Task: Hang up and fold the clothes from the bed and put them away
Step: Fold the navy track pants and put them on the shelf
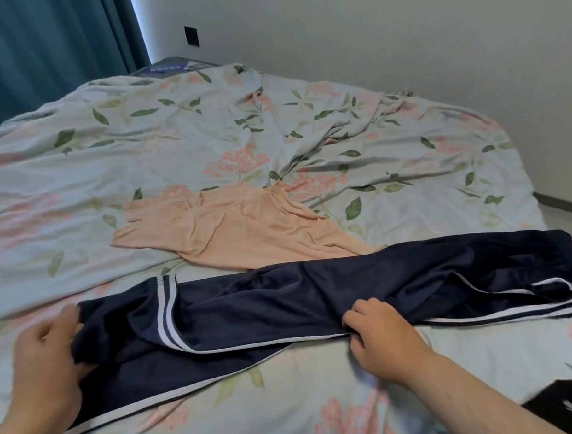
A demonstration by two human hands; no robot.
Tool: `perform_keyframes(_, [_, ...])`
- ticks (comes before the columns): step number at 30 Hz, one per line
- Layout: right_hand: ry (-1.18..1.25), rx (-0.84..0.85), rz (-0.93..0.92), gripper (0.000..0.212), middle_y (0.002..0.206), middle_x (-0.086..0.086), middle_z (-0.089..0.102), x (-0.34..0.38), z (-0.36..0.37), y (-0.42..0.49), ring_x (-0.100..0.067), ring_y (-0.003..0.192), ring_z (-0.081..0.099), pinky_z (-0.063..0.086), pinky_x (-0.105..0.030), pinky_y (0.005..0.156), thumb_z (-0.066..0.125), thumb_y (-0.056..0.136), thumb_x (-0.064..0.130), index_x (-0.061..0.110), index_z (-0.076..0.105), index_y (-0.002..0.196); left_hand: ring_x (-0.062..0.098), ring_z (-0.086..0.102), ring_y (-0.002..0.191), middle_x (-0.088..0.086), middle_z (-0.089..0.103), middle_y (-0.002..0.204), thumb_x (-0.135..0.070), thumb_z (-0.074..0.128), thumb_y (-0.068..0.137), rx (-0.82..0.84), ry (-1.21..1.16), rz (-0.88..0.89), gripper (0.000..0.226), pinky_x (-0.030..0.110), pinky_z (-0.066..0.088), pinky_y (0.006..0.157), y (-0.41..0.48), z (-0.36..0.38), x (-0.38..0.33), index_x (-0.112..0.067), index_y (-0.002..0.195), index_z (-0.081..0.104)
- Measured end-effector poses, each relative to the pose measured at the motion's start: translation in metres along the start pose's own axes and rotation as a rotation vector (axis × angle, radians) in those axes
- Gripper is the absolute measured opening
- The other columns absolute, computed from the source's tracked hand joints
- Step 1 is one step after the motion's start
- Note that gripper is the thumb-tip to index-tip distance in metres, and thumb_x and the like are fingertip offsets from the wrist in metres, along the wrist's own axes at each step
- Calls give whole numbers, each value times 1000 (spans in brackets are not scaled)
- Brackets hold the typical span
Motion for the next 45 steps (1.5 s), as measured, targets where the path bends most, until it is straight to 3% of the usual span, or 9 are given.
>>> perform_keyframes(3, [-14, -2, 15, 22, 105, 4, 53, -1, -1, -2, -21, 99, 49, 37, -32, 85, 41, 92, 25, 24, 57, 106, 23, 74, 81, -2, 76, 90, -59, 78, 70, 234, 10, -161, 40, 50, 60, 72, 12, 27, -27, -33, 99, 73])
perform_keyframes(8, [-7, 8, 38, 23, 107, 5, 52, 0, -2, -3, -20, 100, 48, 37, -31, 87, 40, 94, 25, 26, 56, 109, 30, 73, 74, 7, 76, 79, 13, 69, 74, 534, 317, -171, 51, 46, 57, 78, 29, 55, -43, -36, 85, 76])
perform_keyframes(15, [6, 16, 24, 23, 102, 8, 54, 5, -10, 7, -18, 94, 47, 36, -28, 84, 45, 89, 25, 27, 59, 107, 13, 61, 96, -10, 65, 102, 33, 45, 71, 358, 178, 41, 53, 30, 45, 82, 47, 8, -53, -13, 56, 66])
perform_keyframes(21, [23, 65, -81, 25, 99, 9, 47, 57, -12, 29, -15, 88, 39, 31, -27, 80, 47, 87, 29, 28, 59, 109, 20, 58, 68, 5, 65, 90, 7, 52, 89, 60, 90, -140, 27, 32, 48, 62, 40, -27, -23, -14, 91, 69])
perform_keyframes(25, [-11, 77, -140, 31, 106, 2, 48, 97, -4, 39, -21, 92, 44, 37, -31, 83, 48, 87, 19, 25, 58, 116, 24, 58, 61, 3, 63, 71, -32, 68, 90, 200, 40, -371, 20, 30, 50, 51, 6, -1, -11, -13, 89, 61])
perform_keyframes(30, [-1, 31, -156, 25, 98, 3, 50, 114, -6, 44, -22, 87, 46, 37, -32, 77, 44, 98, 28, 25, 62, 114, 24, 63, 74, 6, 69, 82, 5, 63, 83, 132, 154, -46, 30, 40, 51, 69, 11, 6, -43, -24, 90, 65])
perform_keyframes(33, [31, -82, -197, 20, 86, 0, 58, 114, -14, 42, -24, 74, 53, 48, -38, 65, 62, 91, 22, 21, 71, 109, 22, 60, 74, 6, 66, 90, 5, 56, 89, 13, -138, -155, 33, 35, 46, 61, 33, -6, -50, -23, 105, 60])
perform_keyframes(36, [-6, -23, -213, 31, 100, -2, 58, 111, -5, 39, -25, 86, 52, 48, -37, 75, 55, 96, 26, 23, 64, 125, 33, 60, 90, 13, 58, 105, -1, 62, 87, 34, 171, -283, 45, 38, 47, 70, 34, -8, -26, -9, 130, 50])
perform_keyframes(45, [-71, 128, -137, 56, 123, 1, 45, 114, 11, 28, -23, 110, 42, 36, -36, 99, 41, 96, 50, 25, 37, 146, 35, 72, 82, 17, 76, 86, -13, 75, 85, 343, 52, -550, 22, 36, 55, 63, 8, 3, -18, -2, 102, 67])
Point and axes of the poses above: each hand's wrist, its own y-axis towards the middle knuckle, its own z-axis out of the palm, x = y × z, the point moved 5 cm from there along y, towards the middle knuckle
